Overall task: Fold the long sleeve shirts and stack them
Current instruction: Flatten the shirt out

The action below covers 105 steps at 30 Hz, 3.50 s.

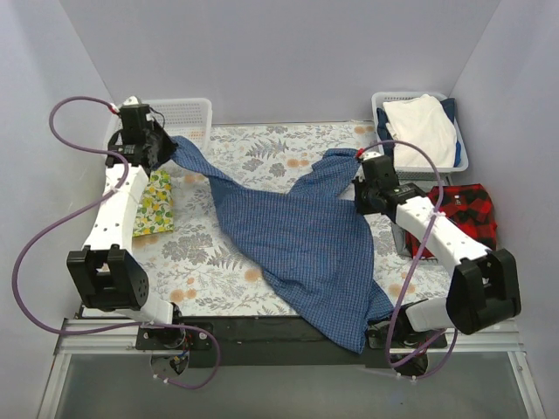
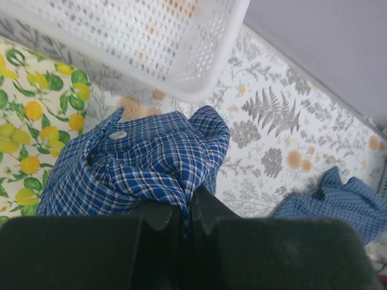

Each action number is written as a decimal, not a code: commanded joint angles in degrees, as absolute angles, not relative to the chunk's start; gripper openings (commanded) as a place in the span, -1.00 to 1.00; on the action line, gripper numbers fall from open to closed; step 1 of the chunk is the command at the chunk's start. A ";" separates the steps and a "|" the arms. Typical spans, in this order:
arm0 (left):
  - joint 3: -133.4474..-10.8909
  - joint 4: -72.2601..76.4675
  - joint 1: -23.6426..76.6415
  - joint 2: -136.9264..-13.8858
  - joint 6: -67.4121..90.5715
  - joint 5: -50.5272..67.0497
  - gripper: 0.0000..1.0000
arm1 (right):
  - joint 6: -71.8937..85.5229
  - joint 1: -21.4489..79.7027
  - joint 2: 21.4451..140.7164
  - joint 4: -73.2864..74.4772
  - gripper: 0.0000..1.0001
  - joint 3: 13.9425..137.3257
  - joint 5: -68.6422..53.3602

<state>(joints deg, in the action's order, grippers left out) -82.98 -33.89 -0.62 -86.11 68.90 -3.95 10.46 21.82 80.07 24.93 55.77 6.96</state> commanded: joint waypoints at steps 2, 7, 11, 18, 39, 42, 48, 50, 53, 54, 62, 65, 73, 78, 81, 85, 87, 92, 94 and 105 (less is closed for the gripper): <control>-98.76 -35.42 -5.53 -86.74 67.41 -4.58 -1.00 | 7.04 20.92 72.78 26.89 -0.97 67.04 23.01; -114.59 -33.76 -6.77 -91.13 68.46 3.67 -1.00 | 0.27 20.83 71.63 22.16 -0.97 83.56 23.39; -128.01 -31.21 -6.77 -95.09 70.66 10.45 -1.00 | -4.38 20.83 72.51 15.66 -0.97 94.64 21.10; -143.50 -25.06 -7.12 -96.95 70.31 12.92 -1.00 | -6.76 20.74 69.53 7.92 -0.97 105.64 14.69; -132.79 5.14 -8.44 -74.40 65.91 0.70 -1.00 | -2.55 20.83 52.47 -8.61 -0.97 102.66 -6.06; -135.88 5.15 -7.83 -69.59 65.92 -3.25 -1.00 | -2.64 20.83 54.14 -10.28 -0.97 101.95 -4.93; -137.13 2.20 -4.83 -80.24 66.26 -1.59 -1.00 | -2.46 20.83 60.81 -10.37 -0.97 102.04 -4.22; -133.87 0.89 -4.83 -83.30 69.15 -0.10 -1.00 | -2.46 20.83 63.44 -10.20 -0.97 101.52 -3.25; -132.54 -2.80 -4.83 -88.75 72.14 4.91 -1.00 | -3.33 20.83 66.52 -10.02 -0.97 98.62 -0.80; -132.54 -4.73 -4.83 -93.21 72.85 7.36 -1.00 | -3.77 20.83 67.32 -10.11 -0.97 96.26 -0.36; -126.74 -3.08 -2.90 -110.55 74.89 14.76 -1.00 | -6.94 20.39 81.36 -13.18 -0.97 85.87 14.76; -126.04 -3.08 -0.79 -115.92 70.85 15.11 -1.00 | -4.14 19.60 87.16 -13.62 -0.97 85.43 16.52; -131.63 -9.39 5.71 -127.95 63.02 9.23 -0.24 | 1.21 17.14 102.45 -10.38 -0.97 91.74 18.02; -131.76 -11.08 5.80 -127.45 64.42 5.37 0.23 | 2.19 15.56 110.47 -1.34 0.05 105.87 17.32; -128.42 -10.81 5.80 -123.33 63.64 3.53 0.36 | 2.55 15.29 110.92 2.35 0.89 108.54 18.28; -121.83 -12.56 5.80 -117.17 62.40 0.70 0.57 | 3.34 15.29 106.45 5.79 0.97 106.19 19.16; -118.15 -15.62 5.80 -114.89 63.10 -0.10 0.57 | 4.47 15.38 104.07 7.90 0.97 103.37 18.29; -103.83 -20.03 6.15 -104.34 65.74 4.39 0.56 | 7.56 15.47 94.85 13.62 0.97 89.96 11.79; -94.43 -20.65 6.59 -100.57 65.48 7.10 0.54 | 9.22 15.47 90.56 16.16 0.97 84.84 9.67; -61.44 -18.99 17.13 -88.06 68.55 10.13 0.43 | 10.28 20.65 82.88 22.32 0.88 57.41 -1.65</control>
